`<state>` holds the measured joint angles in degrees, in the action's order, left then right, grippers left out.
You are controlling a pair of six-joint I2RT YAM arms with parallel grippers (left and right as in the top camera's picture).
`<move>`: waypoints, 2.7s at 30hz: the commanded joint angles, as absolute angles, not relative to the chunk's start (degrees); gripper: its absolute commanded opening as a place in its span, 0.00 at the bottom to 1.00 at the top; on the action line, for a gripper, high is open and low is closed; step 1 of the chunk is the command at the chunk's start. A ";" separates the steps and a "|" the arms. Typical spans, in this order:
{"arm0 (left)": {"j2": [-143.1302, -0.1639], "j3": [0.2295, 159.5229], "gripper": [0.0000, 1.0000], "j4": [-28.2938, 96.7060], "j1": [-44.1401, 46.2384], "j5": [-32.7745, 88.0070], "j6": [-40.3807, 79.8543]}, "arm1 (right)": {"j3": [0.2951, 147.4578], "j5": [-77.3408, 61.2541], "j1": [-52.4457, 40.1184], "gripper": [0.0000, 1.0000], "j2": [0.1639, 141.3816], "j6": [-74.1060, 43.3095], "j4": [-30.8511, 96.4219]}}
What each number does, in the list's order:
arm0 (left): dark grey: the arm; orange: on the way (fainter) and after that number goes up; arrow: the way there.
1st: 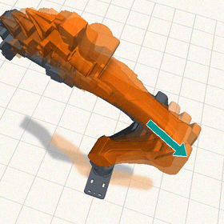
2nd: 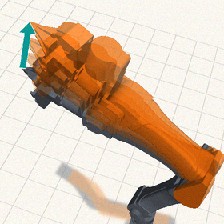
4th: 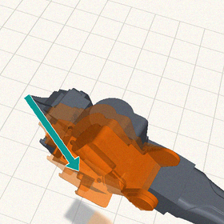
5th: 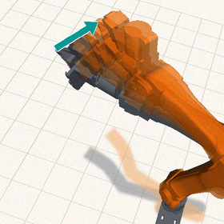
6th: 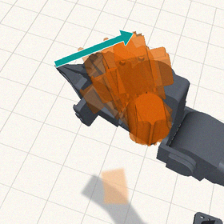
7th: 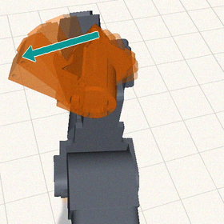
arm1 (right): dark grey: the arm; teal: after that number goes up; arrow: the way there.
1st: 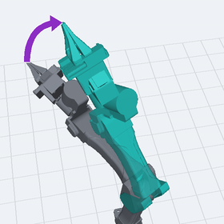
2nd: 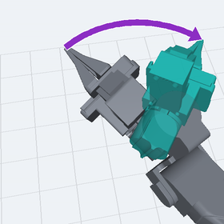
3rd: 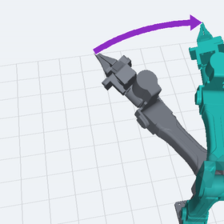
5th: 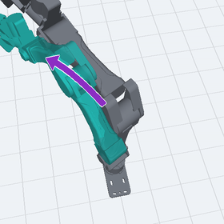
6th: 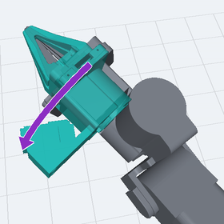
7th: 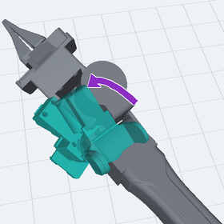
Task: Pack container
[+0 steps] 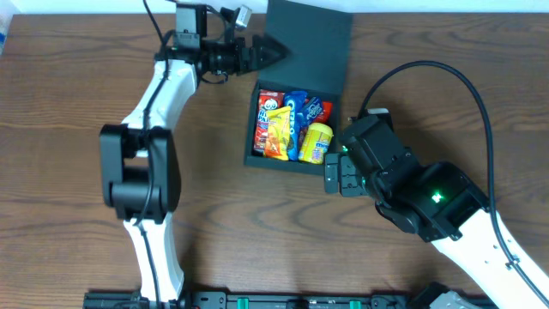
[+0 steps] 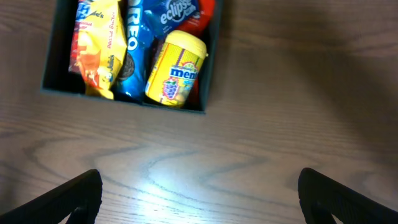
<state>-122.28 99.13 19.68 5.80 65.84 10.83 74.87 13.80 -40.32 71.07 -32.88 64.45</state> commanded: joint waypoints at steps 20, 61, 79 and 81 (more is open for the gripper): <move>-114.72 100.25 0.96 34.94 6.52 55.27 -6.87 | 73.32 15.25 -40.69 0.99 70.46 -33.82 62.89; -87.57 98.91 0.96 71.00 6.59 31.77 -12.05 | 73.32 10.39 -40.69 0.99 72.84 -31.77 57.36; -60.71 59.31 0.96 60.25 6.83 21.02 2.04 | 73.32 10.68 -39.13 0.99 90.91 -27.31 44.23; -58.94 56.18 0.96 60.20 6.85 21.32 2.42 | 73.32 11.51 -38.48 0.99 91.31 -27.31 44.47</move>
